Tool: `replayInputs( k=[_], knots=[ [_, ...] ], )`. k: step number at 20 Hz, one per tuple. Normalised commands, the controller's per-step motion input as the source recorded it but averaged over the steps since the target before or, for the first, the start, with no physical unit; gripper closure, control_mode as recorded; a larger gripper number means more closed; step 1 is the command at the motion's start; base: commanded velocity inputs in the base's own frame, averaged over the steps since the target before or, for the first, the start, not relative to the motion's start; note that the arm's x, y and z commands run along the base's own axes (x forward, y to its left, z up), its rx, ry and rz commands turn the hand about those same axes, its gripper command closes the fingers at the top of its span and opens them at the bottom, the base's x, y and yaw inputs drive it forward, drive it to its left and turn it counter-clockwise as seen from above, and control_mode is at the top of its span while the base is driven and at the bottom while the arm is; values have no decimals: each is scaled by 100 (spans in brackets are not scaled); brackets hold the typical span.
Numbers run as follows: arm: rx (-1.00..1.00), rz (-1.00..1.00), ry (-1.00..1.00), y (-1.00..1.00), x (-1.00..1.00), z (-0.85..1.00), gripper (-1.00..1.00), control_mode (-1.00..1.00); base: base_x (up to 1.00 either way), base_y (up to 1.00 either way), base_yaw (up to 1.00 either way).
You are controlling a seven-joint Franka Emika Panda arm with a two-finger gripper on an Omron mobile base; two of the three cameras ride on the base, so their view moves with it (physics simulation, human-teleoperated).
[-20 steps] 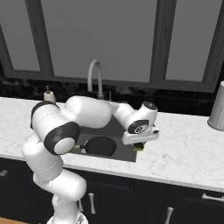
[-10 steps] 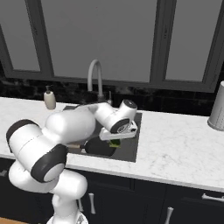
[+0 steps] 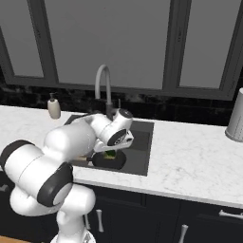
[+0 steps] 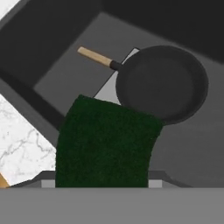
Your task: Pick the pan and sponge and place them into the sink. Then turn on the water.
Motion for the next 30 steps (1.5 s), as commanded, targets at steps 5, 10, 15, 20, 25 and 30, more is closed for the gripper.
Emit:
replayInputs(
  k=[5, 10, 15, 20, 25, 30],
  knots=[
    [2, 7, 1, 17, 29, -28, 100, -100, 0, 0, 0],
    [1, 3, 0, 0, 38, -40, 100, -100, 0, 0, 0],
    [0, 0, 0, 0, 39, -32, 100, -100, 0, 0, 0],
    [0, 1, 0, 0, 29, -28, 100, -100, 0, 0, 0],
    [0, 1, 0, 0, 27, -28, 100, -100, 0, 0, 0],
    [0, 2, 0, -3, 31, -28, 100, -100, 0, 0, 0]
  ],
)
